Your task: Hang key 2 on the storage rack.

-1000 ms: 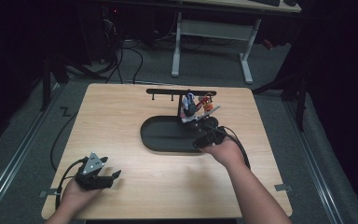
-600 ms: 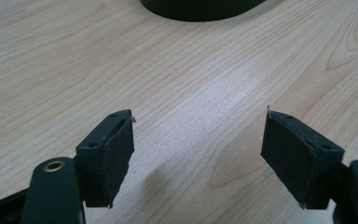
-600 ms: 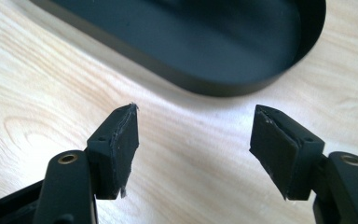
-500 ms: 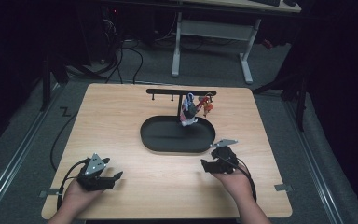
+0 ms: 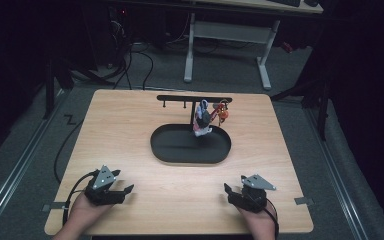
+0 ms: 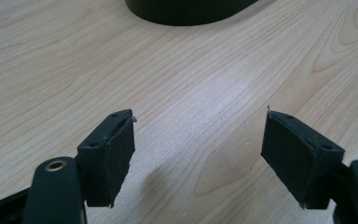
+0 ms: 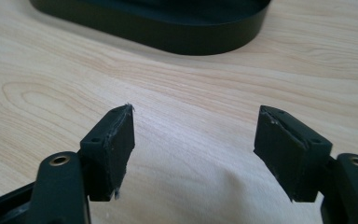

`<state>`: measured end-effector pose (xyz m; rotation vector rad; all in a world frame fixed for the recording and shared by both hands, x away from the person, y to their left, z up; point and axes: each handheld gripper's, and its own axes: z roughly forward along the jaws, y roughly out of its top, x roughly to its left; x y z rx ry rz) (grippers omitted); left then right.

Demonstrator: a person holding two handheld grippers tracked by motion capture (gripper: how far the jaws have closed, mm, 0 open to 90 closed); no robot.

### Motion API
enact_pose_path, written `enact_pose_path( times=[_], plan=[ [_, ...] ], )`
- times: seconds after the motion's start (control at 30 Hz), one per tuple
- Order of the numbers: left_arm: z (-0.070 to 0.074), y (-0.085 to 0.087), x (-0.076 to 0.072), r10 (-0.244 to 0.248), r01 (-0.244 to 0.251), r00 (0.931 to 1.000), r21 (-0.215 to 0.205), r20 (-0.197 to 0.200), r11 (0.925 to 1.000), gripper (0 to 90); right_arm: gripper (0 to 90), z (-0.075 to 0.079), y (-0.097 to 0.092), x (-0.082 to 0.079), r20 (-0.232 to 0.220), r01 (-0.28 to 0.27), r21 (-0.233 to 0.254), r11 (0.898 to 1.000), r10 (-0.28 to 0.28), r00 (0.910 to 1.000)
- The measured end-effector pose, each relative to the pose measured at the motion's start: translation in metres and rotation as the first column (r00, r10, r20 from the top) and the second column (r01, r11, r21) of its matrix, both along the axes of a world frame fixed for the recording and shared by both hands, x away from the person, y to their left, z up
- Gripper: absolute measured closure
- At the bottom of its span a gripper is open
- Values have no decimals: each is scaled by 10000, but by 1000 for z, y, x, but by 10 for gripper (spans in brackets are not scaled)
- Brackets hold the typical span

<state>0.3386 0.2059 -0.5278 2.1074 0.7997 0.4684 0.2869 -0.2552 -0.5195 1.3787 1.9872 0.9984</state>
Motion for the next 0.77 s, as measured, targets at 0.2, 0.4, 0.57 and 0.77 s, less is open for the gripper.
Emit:
enact_pose_path(
  times=[0.2,0.4,0.57,0.77],
  plan=[
    [-2,-5,-1,4,-5,10000,115,34,9999,257,288,-4,3,-2,4,-353,83,9993,353,9994],
    [-3,-7,-1,12,-12,10000,166,2,9999,256,288,-4,6,-2,54,-578,-34,9983,578,9983],
    [-3,-6,-1,-99,99,9999,255,-33,9996,250,291,-5,5,-1,23,-429,38,9991,429,9991],
    [0,-4,-2,-108,107,9999,124,97,9999,250,292,-5,6,-1,-7,-337,-48,9994,337,9994]
  ],
)
